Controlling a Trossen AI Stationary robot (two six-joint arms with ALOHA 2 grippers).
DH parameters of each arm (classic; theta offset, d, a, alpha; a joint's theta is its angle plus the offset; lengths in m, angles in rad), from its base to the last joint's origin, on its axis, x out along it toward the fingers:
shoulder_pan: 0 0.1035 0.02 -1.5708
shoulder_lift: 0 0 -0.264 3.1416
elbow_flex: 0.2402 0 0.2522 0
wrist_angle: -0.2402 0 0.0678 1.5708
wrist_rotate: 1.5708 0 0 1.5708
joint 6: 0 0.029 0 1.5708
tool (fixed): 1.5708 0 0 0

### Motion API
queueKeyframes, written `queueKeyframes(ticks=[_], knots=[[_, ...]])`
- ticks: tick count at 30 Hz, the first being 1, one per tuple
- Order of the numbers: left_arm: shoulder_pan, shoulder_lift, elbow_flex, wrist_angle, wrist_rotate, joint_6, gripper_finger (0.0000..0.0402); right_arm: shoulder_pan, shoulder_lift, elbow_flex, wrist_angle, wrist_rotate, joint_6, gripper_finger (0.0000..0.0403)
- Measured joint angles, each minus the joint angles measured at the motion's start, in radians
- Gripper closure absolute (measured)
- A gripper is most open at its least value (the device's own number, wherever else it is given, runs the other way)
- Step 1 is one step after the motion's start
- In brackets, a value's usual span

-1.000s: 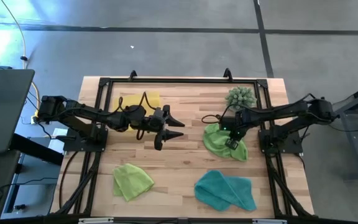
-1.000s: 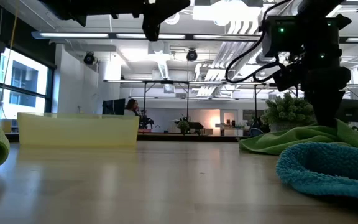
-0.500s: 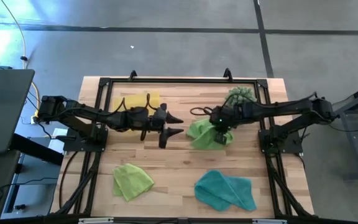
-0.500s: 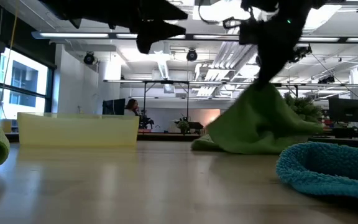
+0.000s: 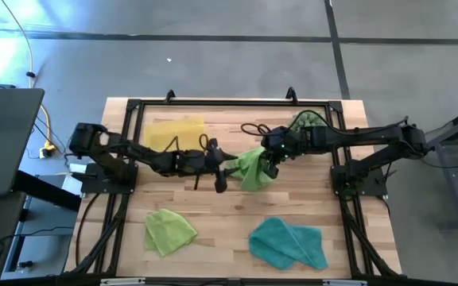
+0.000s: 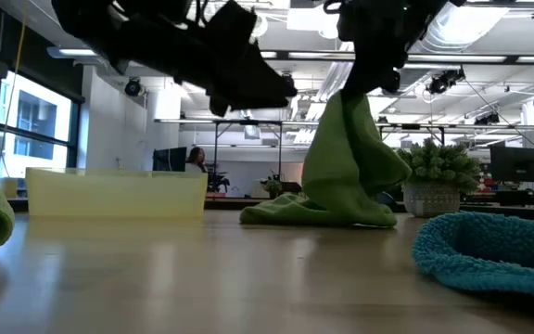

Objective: Roll microfiber towels into tight, uniform cylinder then place into a basket
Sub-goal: Fold the green microfiber towel

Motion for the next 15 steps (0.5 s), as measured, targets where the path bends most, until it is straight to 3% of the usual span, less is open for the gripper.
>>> queueKeyframes(ticks=[4,11,15], knots=[[-0.035,0.087,0.000,0.060,-0.015,0.094,0.0218,-0.022,0.000,-0.004,-0.001,0.015,0.095,0.0403],[-0.088,0.211,0.022,0.163,-0.131,0.206,0.0218,-0.035,0.033,-0.009,0.027,0.193,0.250,0.0403],[-0.120,0.263,0.073,0.168,-0.211,0.324,0.0218,-0.035,0.081,-0.010,0.067,0.208,0.272,0.0403]])
